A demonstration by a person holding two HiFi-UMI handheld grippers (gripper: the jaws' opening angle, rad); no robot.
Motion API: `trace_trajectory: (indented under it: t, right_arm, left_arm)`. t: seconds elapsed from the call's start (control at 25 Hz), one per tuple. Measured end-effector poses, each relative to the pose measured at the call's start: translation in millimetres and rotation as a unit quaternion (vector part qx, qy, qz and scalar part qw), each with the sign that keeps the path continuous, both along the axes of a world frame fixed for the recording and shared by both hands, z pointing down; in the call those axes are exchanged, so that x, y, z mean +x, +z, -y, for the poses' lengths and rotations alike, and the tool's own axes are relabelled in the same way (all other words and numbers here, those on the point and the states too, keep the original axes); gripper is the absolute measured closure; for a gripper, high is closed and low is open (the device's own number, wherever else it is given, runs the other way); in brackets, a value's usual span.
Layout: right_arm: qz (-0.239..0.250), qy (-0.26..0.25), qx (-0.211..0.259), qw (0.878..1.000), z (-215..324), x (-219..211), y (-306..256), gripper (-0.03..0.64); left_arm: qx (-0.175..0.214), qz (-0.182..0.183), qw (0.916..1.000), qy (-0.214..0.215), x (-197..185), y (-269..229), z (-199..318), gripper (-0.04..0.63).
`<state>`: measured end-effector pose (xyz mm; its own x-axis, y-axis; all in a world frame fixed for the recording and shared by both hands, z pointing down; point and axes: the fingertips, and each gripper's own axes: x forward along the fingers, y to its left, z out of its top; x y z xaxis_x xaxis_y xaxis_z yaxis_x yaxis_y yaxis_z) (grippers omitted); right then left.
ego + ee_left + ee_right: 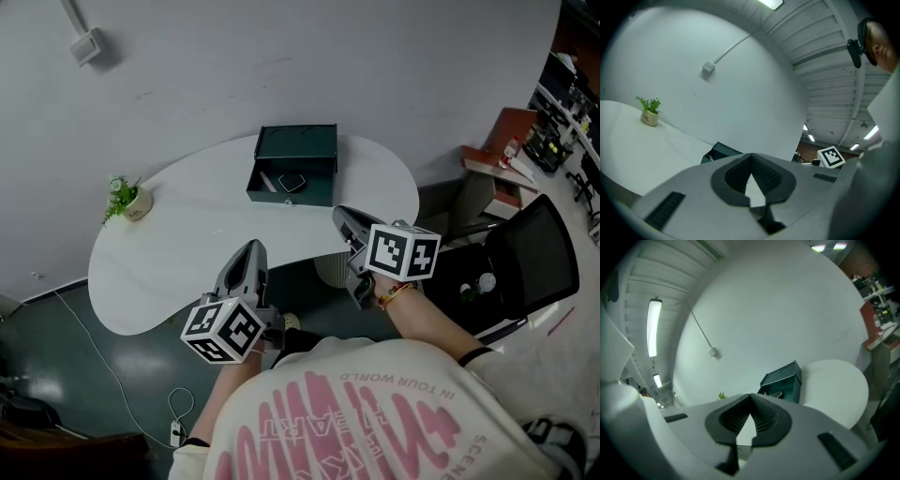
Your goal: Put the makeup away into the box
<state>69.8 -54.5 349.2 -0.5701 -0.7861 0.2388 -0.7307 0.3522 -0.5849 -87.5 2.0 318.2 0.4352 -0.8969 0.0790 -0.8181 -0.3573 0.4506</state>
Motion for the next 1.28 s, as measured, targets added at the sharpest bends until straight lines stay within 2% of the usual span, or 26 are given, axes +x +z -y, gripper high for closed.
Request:
trace_trajectory:
  t: [0.16, 0.32, 0.44, 0.6, 0.8, 1.28]
  right_arm:
    - [-0.019, 0.003, 0.019, 1.000, -14.9, 4.0, -0.5, 0.621]
    - [-0.060, -0.015, 0.031, 0.998, -33.4, 2.9, 4.3, 0.621]
    - [-0.072, -0.026, 0.028, 0.997, -46.3, 2.8, 10.9, 0.621]
    - [-0.083, -0.033, 0.022, 0.996, -57.9, 3.0, 20.6, 0.621]
    - [-0.123, -0.052, 0.024, 0.991, -71.9, -0.7, 33.4, 0.621]
    - [-0.144, -0.059, 0.013, 0.988, -73.4, -16.3, 47.9, 0.621]
  left_arm:
    - [0.001, 0.002, 1.0000, 0.002, 9.9, -0.1, -13.2, 0.594]
    - [0.003, 0.002, 1.0000, 0.001, 16.0, 0.9, -31.3, 0.594]
    - [0.004, 0.002, 1.0000, -0.005, 15.6, 3.3, -46.1, 0.594]
    - [-0.013, 0.000, 0.9999, -0.011, 10.1, 17.5, -61.5, 0.594]
    - [-0.030, -0.008, 0.9993, -0.019, 5.1, 33.9, -69.9, 0.594]
    - [-0.049, -0.009, 0.9987, -0.013, -7.0, 49.6, -71.4, 0.594]
